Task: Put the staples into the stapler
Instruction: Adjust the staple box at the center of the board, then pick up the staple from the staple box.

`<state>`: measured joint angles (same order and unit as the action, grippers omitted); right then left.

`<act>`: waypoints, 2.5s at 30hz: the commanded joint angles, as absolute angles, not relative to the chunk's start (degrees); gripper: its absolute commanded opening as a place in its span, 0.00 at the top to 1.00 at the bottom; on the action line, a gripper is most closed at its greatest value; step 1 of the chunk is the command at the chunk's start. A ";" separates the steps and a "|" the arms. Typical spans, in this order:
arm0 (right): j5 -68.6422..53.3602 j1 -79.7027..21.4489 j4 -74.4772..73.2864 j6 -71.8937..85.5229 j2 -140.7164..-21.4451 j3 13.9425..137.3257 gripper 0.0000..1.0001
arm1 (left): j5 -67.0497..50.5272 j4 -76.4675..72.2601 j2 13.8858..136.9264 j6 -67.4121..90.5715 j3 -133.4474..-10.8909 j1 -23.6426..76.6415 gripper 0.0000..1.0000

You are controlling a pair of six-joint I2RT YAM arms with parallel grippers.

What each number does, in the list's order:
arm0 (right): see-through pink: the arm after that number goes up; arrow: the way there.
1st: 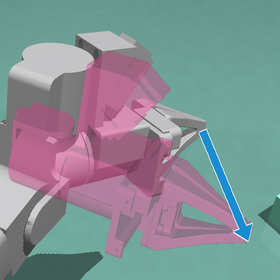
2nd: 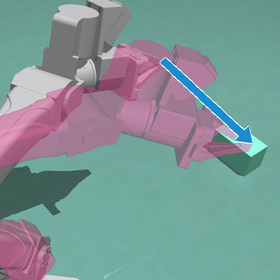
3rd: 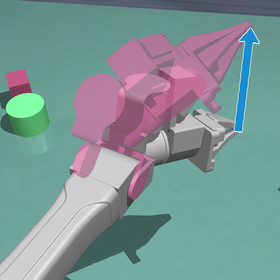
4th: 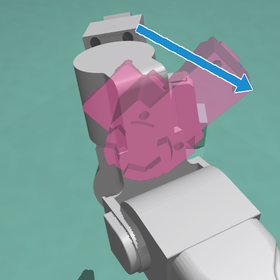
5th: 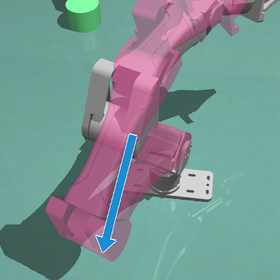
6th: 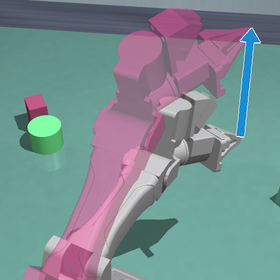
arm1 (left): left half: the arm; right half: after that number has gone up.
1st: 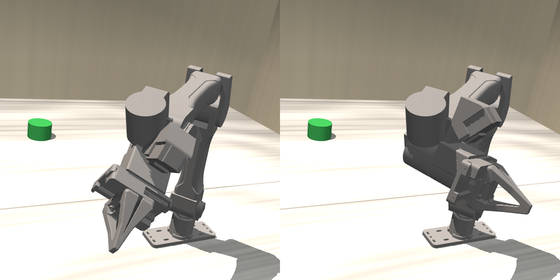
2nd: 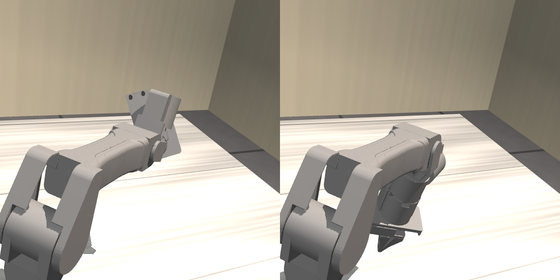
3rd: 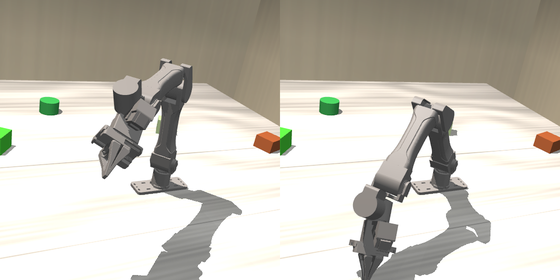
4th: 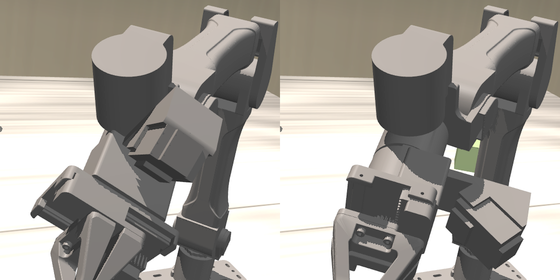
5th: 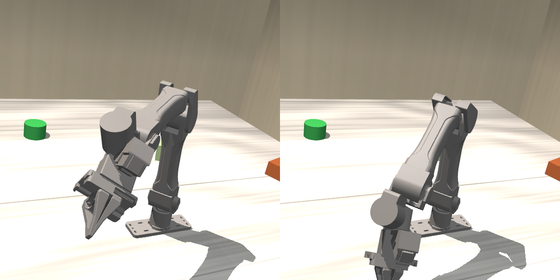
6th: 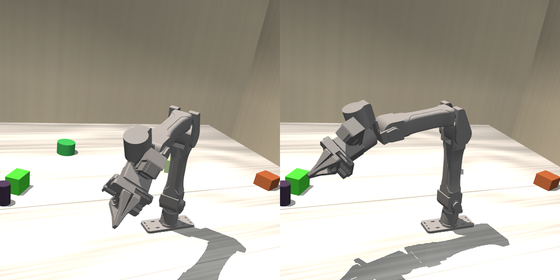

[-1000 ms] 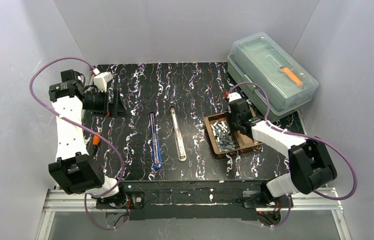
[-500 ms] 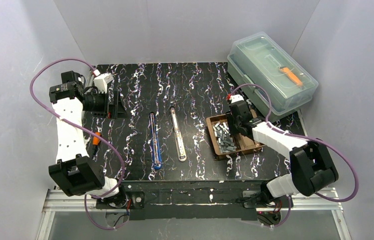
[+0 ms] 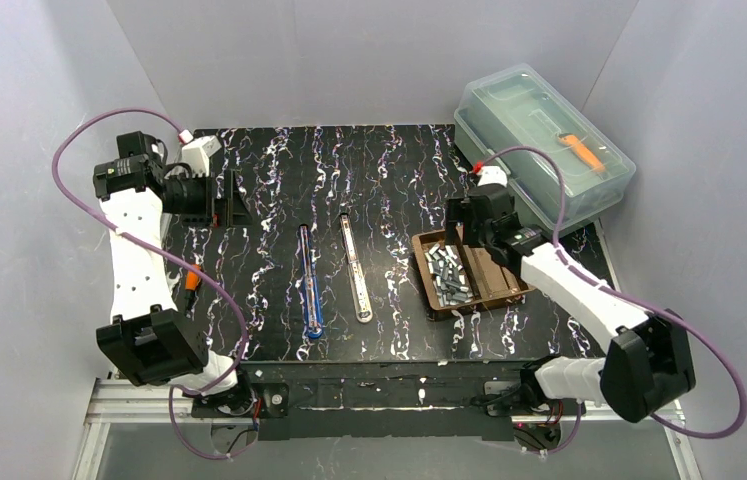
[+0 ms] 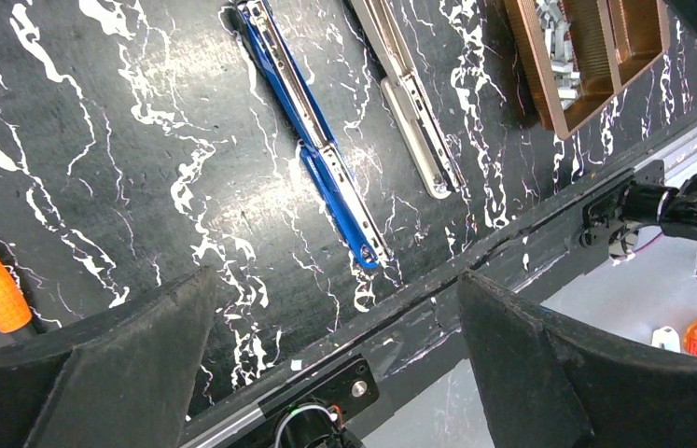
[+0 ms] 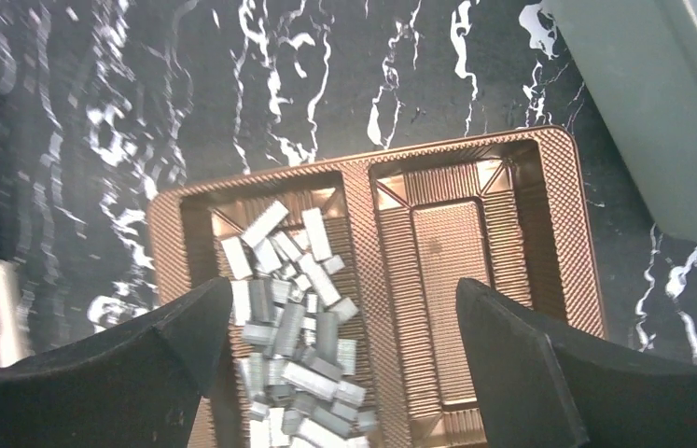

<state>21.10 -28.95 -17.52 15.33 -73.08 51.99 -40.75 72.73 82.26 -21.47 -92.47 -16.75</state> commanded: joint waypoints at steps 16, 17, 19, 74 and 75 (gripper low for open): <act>26.64 -36.02 -31.58 27.89 -76.27 61.59 0.04 | -39.41 71.76 81.49 -17.75 -92.32 -16.99 0.01; 27.19 -36.54 -31.59 28.38 -76.24 61.61 0.03 | -39.14 71.72 81.78 -17.45 -92.50 -16.97 0.01; 25.59 -36.88 -30.51 28.61 -75.96 61.44 0.03 | -38.33 71.64 82.10 -16.49 -93.39 -17.01 0.01; 27.80 -38.93 -20.71 36.71 -86.21 46.23 0.52 | -35.99 72.69 83.23 -15.78 -92.91 -7.33 0.01; 27.90 -38.91 -20.58 36.61 -86.02 46.23 0.53 | -35.93 72.69 83.32 -15.82 -92.97 -7.37 0.01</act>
